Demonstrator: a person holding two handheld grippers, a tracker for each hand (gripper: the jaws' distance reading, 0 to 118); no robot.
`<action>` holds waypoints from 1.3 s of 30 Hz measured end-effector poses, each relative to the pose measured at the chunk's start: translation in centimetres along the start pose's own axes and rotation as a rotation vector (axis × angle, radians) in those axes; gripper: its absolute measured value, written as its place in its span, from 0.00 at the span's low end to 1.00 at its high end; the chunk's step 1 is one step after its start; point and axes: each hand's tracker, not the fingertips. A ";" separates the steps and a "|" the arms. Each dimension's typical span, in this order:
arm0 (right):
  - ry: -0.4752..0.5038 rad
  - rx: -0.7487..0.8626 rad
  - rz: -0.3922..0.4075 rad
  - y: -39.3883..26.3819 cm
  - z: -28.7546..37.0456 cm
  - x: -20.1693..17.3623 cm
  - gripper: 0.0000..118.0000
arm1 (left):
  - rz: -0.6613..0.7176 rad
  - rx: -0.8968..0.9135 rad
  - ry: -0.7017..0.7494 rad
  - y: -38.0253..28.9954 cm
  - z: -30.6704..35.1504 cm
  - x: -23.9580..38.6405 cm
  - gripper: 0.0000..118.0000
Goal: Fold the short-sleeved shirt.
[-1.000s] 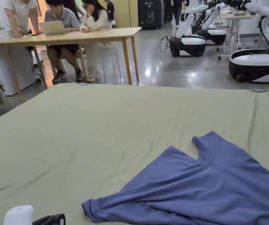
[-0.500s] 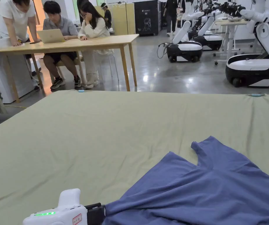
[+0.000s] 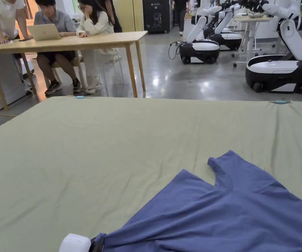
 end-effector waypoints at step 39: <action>-0.133 -0.034 0.305 25.3 -24.1 3.1 0.02 | -0.055 0.252 -0.106 22.6 -4.2 -3.5 0.05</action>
